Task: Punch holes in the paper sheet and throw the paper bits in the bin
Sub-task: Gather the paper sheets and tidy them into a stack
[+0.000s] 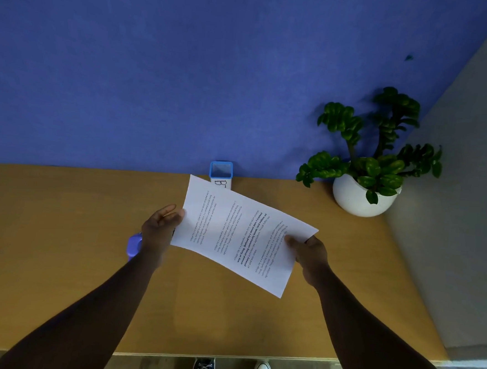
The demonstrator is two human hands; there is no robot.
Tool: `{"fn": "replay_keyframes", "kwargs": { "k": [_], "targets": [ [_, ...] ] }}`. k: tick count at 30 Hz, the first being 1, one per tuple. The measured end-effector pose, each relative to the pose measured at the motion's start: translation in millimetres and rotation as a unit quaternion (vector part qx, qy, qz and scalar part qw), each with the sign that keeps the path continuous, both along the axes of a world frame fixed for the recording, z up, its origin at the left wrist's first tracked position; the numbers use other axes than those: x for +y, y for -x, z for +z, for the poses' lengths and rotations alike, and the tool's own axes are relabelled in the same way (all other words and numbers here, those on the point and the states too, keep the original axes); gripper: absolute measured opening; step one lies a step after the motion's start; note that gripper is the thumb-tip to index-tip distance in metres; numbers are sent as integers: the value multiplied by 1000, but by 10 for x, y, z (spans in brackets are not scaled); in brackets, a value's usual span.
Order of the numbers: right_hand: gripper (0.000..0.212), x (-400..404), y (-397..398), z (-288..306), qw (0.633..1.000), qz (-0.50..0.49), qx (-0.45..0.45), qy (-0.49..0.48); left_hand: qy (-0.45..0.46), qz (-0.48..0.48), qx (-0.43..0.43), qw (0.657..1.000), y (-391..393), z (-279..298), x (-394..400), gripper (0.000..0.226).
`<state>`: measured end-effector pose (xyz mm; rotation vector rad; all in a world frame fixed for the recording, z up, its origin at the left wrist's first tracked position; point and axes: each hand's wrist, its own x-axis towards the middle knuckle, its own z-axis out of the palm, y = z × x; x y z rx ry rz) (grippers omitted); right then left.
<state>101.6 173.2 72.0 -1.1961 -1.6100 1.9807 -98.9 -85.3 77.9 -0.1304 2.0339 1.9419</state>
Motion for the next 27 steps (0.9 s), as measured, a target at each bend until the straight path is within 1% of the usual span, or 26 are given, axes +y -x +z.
{"fn": "replay_keyframes", "kwargs": {
  "k": [9,12,15,19,21,24,27],
  "targets": [
    [17,-7,-52,53,999,-7,28,35,-12,-26,-4,1000,-105,33,-44,44],
    [18,-28,-53,78,998,-8,33,52,-40,-39,-20,998,-144,65,-50,43],
    [20,-58,-48,102,997,-14,41,68,-70,-30,-39,996,-181,99,-20,45],
    [23,-93,-29,117,995,-14,50,83,-144,-3,-77,986,-241,170,101,44],
    [25,-107,-9,118,994,-14,55,92,-170,-3,-82,982,-280,202,185,41],
    [31,-129,41,109,991,-17,66,115,-182,-20,-85,980,-335,229,301,33],
    [34,-153,97,92,987,-17,82,135,-177,-44,-79,980,-374,237,385,31]
  ]
}}
